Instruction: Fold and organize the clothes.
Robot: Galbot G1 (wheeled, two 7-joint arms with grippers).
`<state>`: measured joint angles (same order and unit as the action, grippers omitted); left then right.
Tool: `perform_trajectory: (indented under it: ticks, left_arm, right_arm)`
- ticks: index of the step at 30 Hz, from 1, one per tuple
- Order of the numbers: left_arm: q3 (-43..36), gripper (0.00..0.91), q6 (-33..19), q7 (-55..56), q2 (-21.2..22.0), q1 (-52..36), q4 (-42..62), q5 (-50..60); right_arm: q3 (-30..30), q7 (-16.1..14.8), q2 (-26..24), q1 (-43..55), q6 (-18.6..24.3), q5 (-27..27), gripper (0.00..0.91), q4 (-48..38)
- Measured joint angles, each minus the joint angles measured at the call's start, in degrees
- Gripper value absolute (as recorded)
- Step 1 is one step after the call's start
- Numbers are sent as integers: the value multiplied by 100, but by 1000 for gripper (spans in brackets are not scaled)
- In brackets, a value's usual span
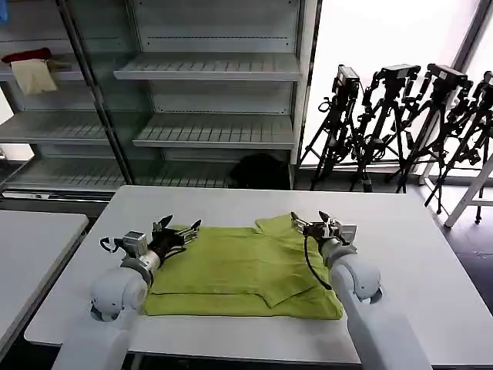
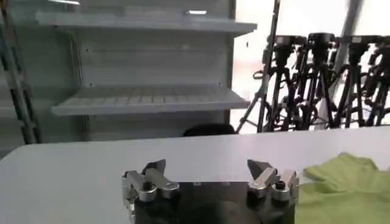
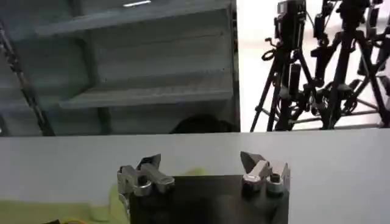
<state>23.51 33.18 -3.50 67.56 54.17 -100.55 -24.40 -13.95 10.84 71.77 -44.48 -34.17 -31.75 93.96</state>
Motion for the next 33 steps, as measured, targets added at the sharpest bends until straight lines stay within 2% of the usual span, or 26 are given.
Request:
perform_trajectory:
  ticks: [11,23,28,30,31,32,33]
  left_arm:
    - [-88,907,26,-173,-169,-301,657,-59]
    - [-87,907,30,-248,-201,-458,1030,-5]
    - [-52,877,29,-274,-198,-563,1240,24]
    - [-40,877,29,-290,-190,-587,1320,48]
    - [-34,877,28,-298,-190,-589,1360,60]
    - [-27,877,28,-302,-190,-589,1392,69]
    - [-22,867,28,-312,-190,-588,1416,79]
  right_arm:
    - [244,-33,-19,393,-16,-79,907,-701]
    - [324,-64,-44,493,-18,-1,907,-908]
    - [389,-91,-8,527,-19,68,897,-986]
    - [410,-102,8,535,-19,96,846,-1015]
    - [416,-108,18,537,-19,110,786,-1029]
    - [426,-115,26,542,-19,128,675,-1044]
    - [436,-120,31,543,-19,139,504,-1055]
